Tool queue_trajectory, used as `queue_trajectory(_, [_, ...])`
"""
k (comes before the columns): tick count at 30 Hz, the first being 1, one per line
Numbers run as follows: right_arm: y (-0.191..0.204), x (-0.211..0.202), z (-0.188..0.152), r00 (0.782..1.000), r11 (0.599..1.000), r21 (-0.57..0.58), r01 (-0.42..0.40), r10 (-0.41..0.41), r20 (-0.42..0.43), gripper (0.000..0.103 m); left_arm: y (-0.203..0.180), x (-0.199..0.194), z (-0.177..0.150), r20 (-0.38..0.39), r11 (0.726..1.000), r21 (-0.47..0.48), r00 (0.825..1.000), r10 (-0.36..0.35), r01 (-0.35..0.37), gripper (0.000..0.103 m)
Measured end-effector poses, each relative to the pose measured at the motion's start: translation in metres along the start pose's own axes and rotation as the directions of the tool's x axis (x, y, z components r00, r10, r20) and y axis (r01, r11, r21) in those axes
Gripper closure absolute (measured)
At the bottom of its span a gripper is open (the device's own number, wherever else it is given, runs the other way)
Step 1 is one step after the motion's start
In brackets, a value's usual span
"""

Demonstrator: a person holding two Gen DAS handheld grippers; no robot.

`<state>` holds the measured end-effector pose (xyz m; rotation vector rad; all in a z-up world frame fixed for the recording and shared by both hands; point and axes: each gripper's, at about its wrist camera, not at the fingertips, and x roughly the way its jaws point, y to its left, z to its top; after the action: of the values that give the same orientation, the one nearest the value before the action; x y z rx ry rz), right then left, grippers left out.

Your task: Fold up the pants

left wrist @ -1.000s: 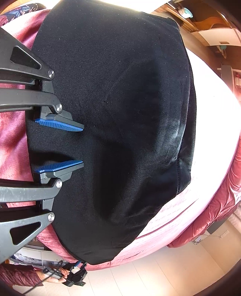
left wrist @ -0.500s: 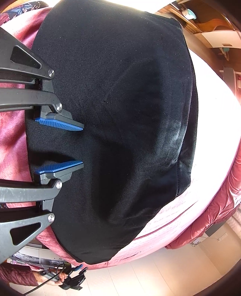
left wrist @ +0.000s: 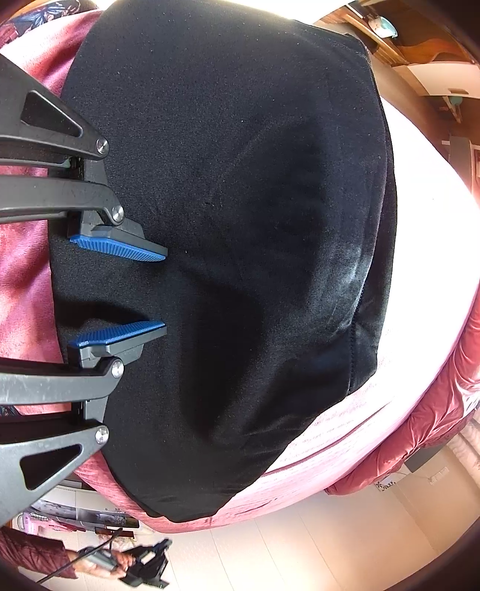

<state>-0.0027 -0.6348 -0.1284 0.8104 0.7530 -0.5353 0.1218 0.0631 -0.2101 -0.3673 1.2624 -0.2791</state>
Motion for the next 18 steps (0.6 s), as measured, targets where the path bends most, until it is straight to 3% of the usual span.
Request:
queue_trajectory(4, [-0.009, 0.007, 0.005, 0.996, 0.996, 0.044, -0.071, 0.074, -0.049, 0.1, 0.005, 0.0, -0.002, 0.008, 1.0, -0.007, 1.0, -0.007, 0.007, 0.069])
queue_trajectory(5, [-0.014, 0.018, 0.002, 0.993, 0.993, 0.078, -0.09, 0.095, -0.064, 0.093, 0.005, 0.0, -0.002, 0.009, 1.0, -0.005, 1.0, -0.007, 0.007, 0.069])
queue_trajectory(6, [-0.015, 0.026, -0.002, 0.99, 0.988, 0.12, -0.101, 0.111, -0.084, 0.073, 0.006, 0.0, -0.003, 0.01, 1.0, -0.004, 1.0, -0.008, 0.008, 0.069])
queue_trajectory(7, [-0.02, 0.037, -0.007, 0.988, 0.983, 0.154, -0.101, 0.118, -0.104, 0.063, 0.006, -0.001, -0.004, 0.01, 1.0, -0.005, 1.0, -0.009, 0.009, 0.069])
queue_trajectory(8, [-0.022, 0.047, -0.012, 0.988, 0.981, 0.173, -0.088, 0.108, -0.11, 0.06, 0.007, 0.0, -0.004, 0.009, 1.0, -0.006, 1.0, -0.01, 0.01, 0.069])
queue_trajectory(13, [-0.027, 0.095, -0.024, 0.984, 0.98, 0.195, -0.038, 0.071, -0.163, 0.064, 0.006, 0.001, -0.004, 0.004, 1.0, 0.001, 1.0, 0.0, 0.0, 0.069])
queue_trajectory(15, [-0.022, 0.102, -0.025, 0.985, 0.987, 0.16, -0.021, 0.048, -0.168, 0.085, 0.004, 0.001, -0.002, 0.003, 1.0, 0.003, 1.0, 0.003, -0.003, 0.069])
queue_trajectory(18, [-0.009, 0.09, -0.021, 0.99, 0.997, 0.079, -0.002, 0.013, -0.14, 0.095, 0.002, 0.001, -0.002, 0.002, 1.0, 0.003, 1.0, 0.004, -0.004, 0.069])
